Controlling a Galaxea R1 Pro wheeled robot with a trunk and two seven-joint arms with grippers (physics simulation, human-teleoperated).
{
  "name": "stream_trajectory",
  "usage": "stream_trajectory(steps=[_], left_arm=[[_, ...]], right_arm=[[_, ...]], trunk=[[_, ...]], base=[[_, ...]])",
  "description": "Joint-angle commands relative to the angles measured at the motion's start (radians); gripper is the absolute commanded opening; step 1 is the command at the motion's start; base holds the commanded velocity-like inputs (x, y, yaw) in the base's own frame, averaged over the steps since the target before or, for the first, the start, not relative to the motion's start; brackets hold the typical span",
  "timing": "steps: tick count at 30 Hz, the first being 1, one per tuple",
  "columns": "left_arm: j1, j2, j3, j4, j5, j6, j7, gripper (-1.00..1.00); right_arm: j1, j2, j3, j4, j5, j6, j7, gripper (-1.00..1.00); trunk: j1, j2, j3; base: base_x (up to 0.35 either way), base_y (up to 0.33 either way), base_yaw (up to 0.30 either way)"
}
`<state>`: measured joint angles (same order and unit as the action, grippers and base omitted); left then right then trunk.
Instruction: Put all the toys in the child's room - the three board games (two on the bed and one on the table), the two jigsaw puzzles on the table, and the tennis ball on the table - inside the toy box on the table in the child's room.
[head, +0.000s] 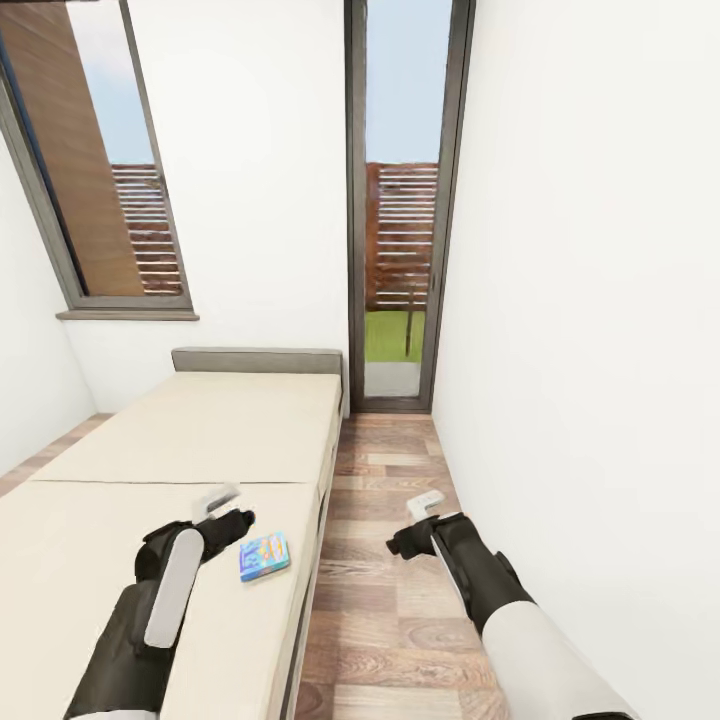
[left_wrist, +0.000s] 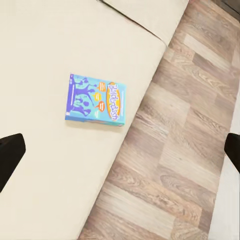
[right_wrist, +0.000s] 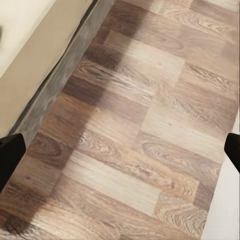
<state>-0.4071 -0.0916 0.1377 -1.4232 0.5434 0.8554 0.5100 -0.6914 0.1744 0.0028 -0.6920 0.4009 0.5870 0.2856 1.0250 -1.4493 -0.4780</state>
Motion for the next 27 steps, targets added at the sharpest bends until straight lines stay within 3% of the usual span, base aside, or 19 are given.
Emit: stream_trajectory(steps=[1,3,4,8,9,12,18,22,23,27], left_arm=[[-0.163,0.022,0.112,0.165,0.021,0.091,0.008,1.00],[-0.262,0.050,0.163,0.296,0.025,0.121,0.006,1.00],[-0.262,0.050,0.163,0.296,0.025,0.121,0.006,1.00],[-0.421,0.102,0.219,0.543,0.030,0.135,0.004,1.00],[-0.546,0.197,0.265,0.739,0.042,0.139,0.006,1.00],[-0.571,0.220,0.274,0.770,0.042,0.142,0.016,1.00],[-0.655,0.263,0.267,0.898,-0.028,0.119,0.113,1.00],[-0.690,0.295,0.255,1.000,-0.060,0.044,0.142,1.00],[-0.701,0.307,0.230,1.047,-0.093,0.006,0.148,1.00],[-0.713,0.318,0.188,1.128,-0.139,-0.079,0.136,1.00]], right_arm=[[0.002,0.000,0.000,-0.065,0.010,0.040,0.009,1.00],[0.004,0.000,0.000,-0.094,0.010,0.054,0.009,1.00],[0.004,0.000,0.000,-0.094,0.010,0.054,0.009,1.00],[0.010,0.000,0.000,-0.129,0.011,0.073,0.011,1.00],[0.016,0.000,-0.001,-0.165,0.009,0.108,0.012,1.00],[0.018,0.000,-0.001,-0.175,0.008,0.133,0.012,1.00],[0.020,0.000,-0.001,-0.210,0.006,0.156,0.012,1.00],[0.023,0.000,-0.002,-0.233,0.004,0.164,0.013,1.00],[0.025,0.000,-0.002,-0.256,0.004,0.196,0.013,1.00],[0.027,0.000,-0.001,-0.311,0.002,0.289,0.015,1.00]], trunk=[[0.000,-0.001,-0.001],[0.000,-0.001,-0.001],[0.000,-0.001,-0.001],[0.000,-0.001,-0.001],[0.000,-0.001,-0.001],[0.000,-0.001,-0.002],[0.000,-0.001,-0.002],[0.000,-0.001,-0.002],[0.000,-0.001,-0.002],[0.000,-0.001,-0.006]], base=[[0.000,0.000,0.000],[0.000,0.000,0.000],[0.000,0.000,0.000],[0.000,0.000,0.000],[0.000,0.000,0.000],[0.000,0.000,0.000],[0.000,0.000,0.000],[0.000,0.000,0.000],[0.000,0.000,0.000],[0.000,0.000,0.000]])
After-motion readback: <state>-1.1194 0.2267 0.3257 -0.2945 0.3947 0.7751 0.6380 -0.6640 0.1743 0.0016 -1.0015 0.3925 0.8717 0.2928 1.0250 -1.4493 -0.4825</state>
